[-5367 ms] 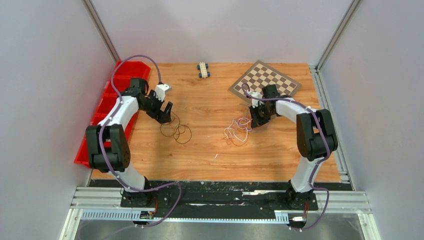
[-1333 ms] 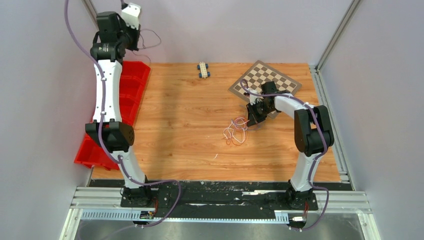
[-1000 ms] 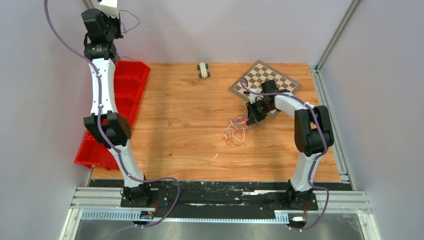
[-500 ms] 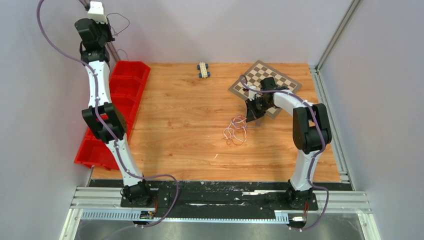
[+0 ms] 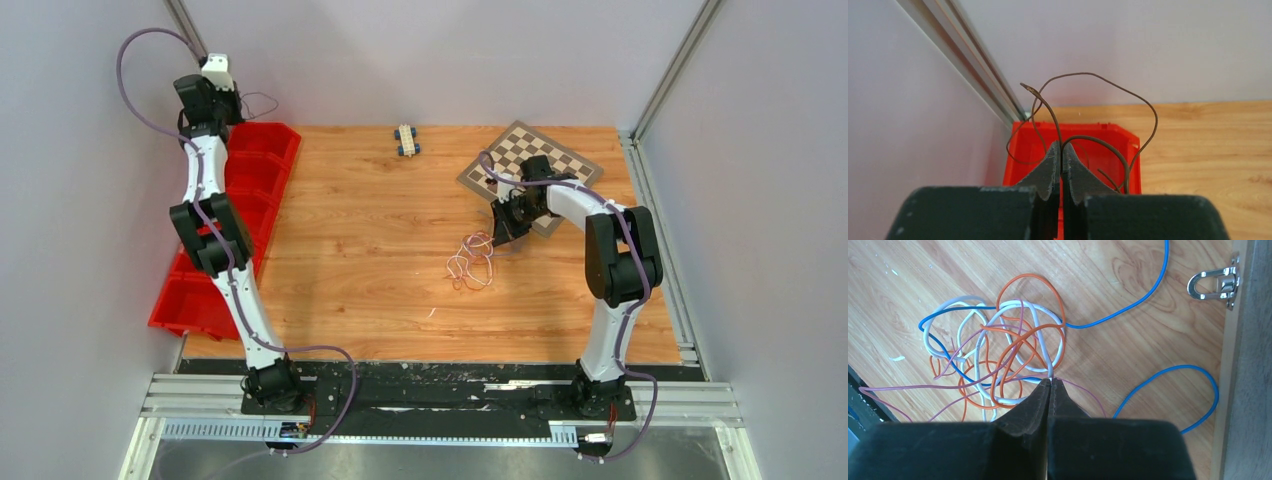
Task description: Untangle the cables
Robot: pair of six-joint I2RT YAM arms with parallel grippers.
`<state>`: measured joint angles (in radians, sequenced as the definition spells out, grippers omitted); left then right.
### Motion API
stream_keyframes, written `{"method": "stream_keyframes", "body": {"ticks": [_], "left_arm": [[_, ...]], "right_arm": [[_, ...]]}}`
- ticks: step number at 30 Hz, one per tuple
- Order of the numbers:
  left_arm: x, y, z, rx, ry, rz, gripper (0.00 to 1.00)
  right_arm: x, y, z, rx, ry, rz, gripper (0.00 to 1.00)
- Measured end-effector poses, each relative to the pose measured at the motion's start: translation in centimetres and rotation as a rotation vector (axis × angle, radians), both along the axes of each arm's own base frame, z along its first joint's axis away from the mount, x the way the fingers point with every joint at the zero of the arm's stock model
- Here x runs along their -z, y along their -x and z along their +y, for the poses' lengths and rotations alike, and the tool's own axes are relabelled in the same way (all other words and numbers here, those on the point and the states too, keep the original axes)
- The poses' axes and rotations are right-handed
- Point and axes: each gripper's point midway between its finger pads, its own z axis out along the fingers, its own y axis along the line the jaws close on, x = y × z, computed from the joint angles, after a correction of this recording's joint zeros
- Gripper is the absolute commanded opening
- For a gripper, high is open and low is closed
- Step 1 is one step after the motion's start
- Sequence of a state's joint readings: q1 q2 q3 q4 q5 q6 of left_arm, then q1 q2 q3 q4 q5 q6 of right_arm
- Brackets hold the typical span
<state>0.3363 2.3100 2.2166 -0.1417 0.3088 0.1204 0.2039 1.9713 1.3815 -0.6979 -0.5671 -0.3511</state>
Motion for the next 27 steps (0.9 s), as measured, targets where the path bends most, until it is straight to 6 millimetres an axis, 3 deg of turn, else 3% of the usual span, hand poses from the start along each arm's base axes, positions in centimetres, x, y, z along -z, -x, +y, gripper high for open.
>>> {"method": "stream_keyframes", "body": {"ticks": [2, 11, 17, 27], "left_arm": [[1.8, 0.3, 0.2, 0.001, 0.017, 0.045, 0.0], [5.9, 0.7, 0.7, 0.01, -0.001, 0.154, 0.0], [10.2, 1.4, 1.3, 0.002, -0.022, 0.262, 0.0], [12.9, 2.7, 1.4, 0.003, -0.047, 0.35, 0.0]], "right_arm": [[0.0, 0.0, 0.0, -0.001, 0.001, 0.0, 0.0], [0.3, 0.2, -0.1, -0.01, 0.008, 0.004, 0.0], [0.5, 0.4, -0.3, -0.014, 0.018, 0.012, 0.0], [1.0, 0.5, -0.5, -0.015, 0.028, 0.026, 0.0]]}}
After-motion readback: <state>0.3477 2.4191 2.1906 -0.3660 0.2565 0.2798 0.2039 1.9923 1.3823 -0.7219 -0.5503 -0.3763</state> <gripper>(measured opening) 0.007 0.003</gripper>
